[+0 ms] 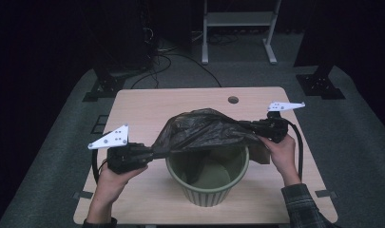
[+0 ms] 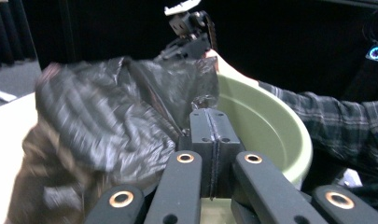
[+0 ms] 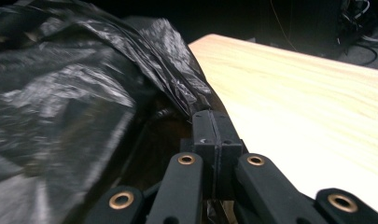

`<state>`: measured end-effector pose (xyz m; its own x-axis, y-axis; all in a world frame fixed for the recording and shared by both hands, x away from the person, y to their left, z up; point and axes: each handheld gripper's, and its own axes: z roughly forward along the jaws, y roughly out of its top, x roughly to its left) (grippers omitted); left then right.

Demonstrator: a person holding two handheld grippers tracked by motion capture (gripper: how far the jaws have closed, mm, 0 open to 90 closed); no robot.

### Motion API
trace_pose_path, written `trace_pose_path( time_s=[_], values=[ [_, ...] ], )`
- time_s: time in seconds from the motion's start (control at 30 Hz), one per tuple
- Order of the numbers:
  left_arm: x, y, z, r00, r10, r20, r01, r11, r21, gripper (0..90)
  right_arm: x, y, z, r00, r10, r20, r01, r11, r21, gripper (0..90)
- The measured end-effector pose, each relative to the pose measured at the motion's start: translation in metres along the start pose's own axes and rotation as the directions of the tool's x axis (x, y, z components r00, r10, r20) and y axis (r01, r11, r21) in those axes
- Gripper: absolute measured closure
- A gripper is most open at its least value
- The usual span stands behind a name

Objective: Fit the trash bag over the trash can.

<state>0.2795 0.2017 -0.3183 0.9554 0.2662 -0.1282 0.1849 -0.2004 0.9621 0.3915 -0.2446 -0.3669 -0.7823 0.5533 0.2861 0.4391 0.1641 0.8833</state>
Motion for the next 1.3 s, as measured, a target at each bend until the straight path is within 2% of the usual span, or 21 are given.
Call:
trace_pose_path(
  time_s=[0.13, 0.3, 0.43, 0.53, 0.7, 0.8, 0.83, 0.87, 0.93, 1.07, 1.2, 1.3],
  values=[
    [-0.010, -0.014, -0.008, 0.9988, -0.024, 0.042, 0.024, 0.9997, -0.003, 89.7, -0.003, -0.004, 0.003, 1.0000, 0.005, 0.004, -0.006, 1.000, 0.015, 90.0],
    [-0.020, -0.029, -0.020, 0.9969, -0.050, 0.061, 0.050, 0.9987, -0.004, 89.7, -0.005, -0.008, 0.006, 0.9998, 0.018, 0.003, -0.018, 1.000, 0.022, 90.0],
    [-0.030, -0.035, -0.030, 0.9953, -0.056, 0.079, 0.057, 0.9982, -0.016, 89.7, -0.001, -0.007, 0.003, 0.9999, 0.011, -0.007, -0.011, 1.000, 0.011, 90.0],
    [-0.040, -0.039, -0.034, 0.9950, -0.054, 0.085, 0.055, 0.9985, -0.008, 89.7, 0.004, -0.006, -0.002, 0.9999, 0.001, -0.012, -0.001, 1.000, 0.009, 90.0],
    [-0.058, -0.049, -0.032, 0.9930, -0.058, 0.103, 0.058, 0.9983, 0.005, 89.7, 0.015, -0.008, -0.010, 0.9997, -0.023, -0.012, 0.023, 1.000, 0.007, 90.0],
    [-0.065, -0.054, -0.028, 0.9946, -0.058, 0.086, 0.056, 0.9982, 0.022, 89.7, 0.021, -0.010, -0.014, 0.9992, -0.040, -0.008, 0.041, 0.999, 0.015, 89.9],
    [-0.065, -0.054, -0.027, 0.9951, -0.058, 0.079, 0.057, 0.9981, 0.024, 89.7, 0.023, -0.010, -0.015, 0.9992, -0.040, -0.008, 0.040, 0.999, 0.015, 86.4],
    [-0.064, -0.053, -0.026, 0.9960, -0.053, 0.072, 0.052, 0.9984, 0.024, 89.7, 0.023, -0.010, -0.017, 0.9992, -0.040, -0.002, 0.040, 0.999, 0.009, 77.8],
    [-0.064, -0.052, -0.026, 0.9975, -0.047, 0.053, 0.046, 0.9987, 0.022, 89.7, 0.023, -0.008, -0.025, 0.9996, -0.027, 0.011, 0.027, 1.000, -0.014, 70.1],
    [-0.063, -0.050, -0.024, 0.9982, -0.043, 0.040, 0.043, 0.9990, 0.013, 89.7, 0.029, -0.006, -0.059, 0.9995, -0.029, 0.008, 0.030, 0.996, -0.085, 65.6],
    [-0.063, -0.051, -0.020, 0.9985, -0.044, 0.034, 0.043, 0.9989, 0.018, 89.7, 0.041, -0.012, -0.088, 0.9975, -0.036, -0.061, 0.029, 0.992, -0.119, 59.3],
    [-0.064, -0.051, -0.018, 0.9985, -0.043, 0.035, 0.042, 0.9989, 0.022, 89.6, 0.054, -0.023, -0.098, 0.9919, -0.054, -0.115, 0.039, 0.991, -0.125, 52.4]
  ],
)
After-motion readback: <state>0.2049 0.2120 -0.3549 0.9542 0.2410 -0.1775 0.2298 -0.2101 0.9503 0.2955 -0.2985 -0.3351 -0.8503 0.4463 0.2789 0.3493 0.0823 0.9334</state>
